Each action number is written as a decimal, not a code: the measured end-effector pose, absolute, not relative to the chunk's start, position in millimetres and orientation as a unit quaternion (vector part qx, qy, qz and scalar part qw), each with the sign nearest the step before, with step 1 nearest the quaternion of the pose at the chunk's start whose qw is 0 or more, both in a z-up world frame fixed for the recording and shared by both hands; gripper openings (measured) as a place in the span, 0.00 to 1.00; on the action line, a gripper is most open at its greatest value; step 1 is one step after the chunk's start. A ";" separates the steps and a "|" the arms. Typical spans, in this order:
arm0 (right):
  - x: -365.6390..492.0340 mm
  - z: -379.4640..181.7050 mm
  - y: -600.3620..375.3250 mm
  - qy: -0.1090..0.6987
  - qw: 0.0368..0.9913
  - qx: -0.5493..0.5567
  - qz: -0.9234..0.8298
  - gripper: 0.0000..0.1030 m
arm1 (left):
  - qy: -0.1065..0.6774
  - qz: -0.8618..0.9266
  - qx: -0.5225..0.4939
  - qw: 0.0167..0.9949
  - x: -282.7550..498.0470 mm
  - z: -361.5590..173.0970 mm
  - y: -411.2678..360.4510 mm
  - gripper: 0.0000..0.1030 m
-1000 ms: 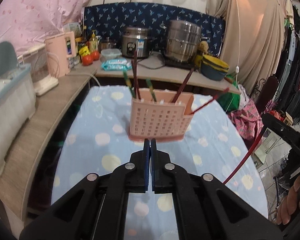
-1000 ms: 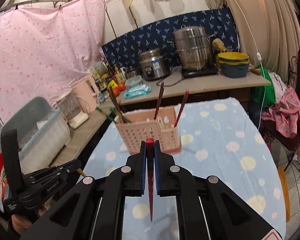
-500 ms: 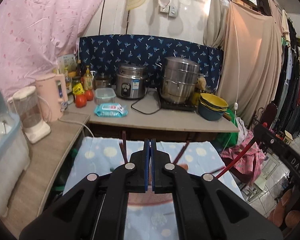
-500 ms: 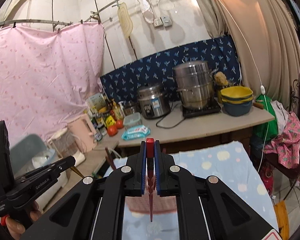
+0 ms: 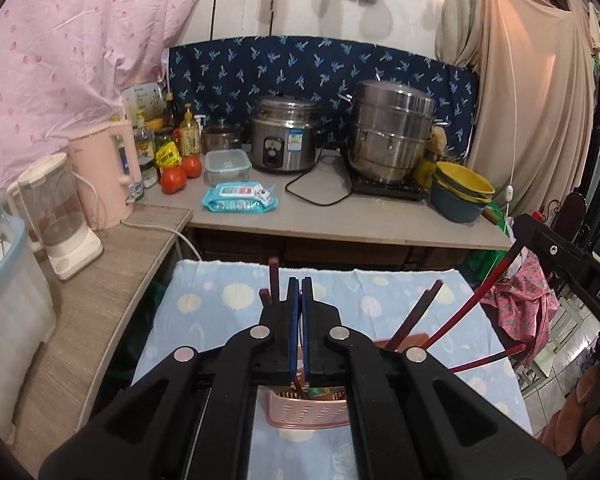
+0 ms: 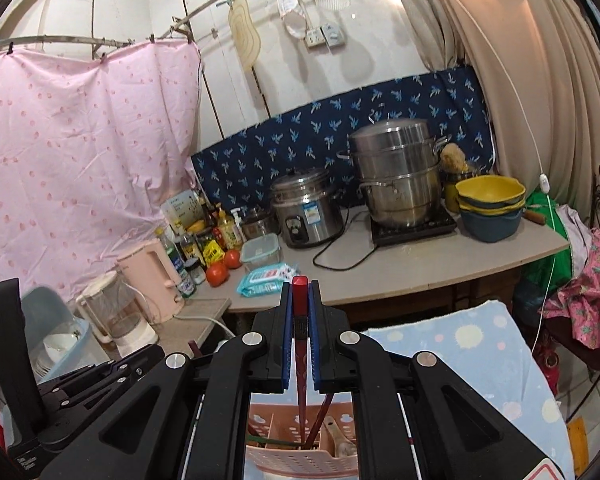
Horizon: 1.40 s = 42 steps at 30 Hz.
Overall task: Organize utensils
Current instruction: 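Lift and carry the red chopstick and gold spoon over the pink holder, then open both tools to release the chopstick and spoon into the holder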
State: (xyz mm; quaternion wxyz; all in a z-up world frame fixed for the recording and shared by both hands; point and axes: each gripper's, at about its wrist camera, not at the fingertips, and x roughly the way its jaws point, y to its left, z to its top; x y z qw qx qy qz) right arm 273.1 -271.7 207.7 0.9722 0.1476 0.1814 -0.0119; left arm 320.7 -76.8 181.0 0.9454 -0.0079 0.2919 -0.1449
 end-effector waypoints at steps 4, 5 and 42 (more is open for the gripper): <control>283.2 188.8 -268.9 0.203 0.968 0.147 -0.012 0.07 | 0.309 -0.143 -0.008 0.940 327.4 165.2 -79.2 0.01; 285.1 184.7 -268.8 0.208 0.967 0.146 -0.013 0.07 | 0.312 -0.142 -0.008 0.939 329.0 162.2 -79.7 0.01; 201.2 130.2 -257.4 0.283 0.949 0.134 -0.041 0.37 | 0.323 -0.114 0.012 0.940 247.2 138.6 -64.0 0.33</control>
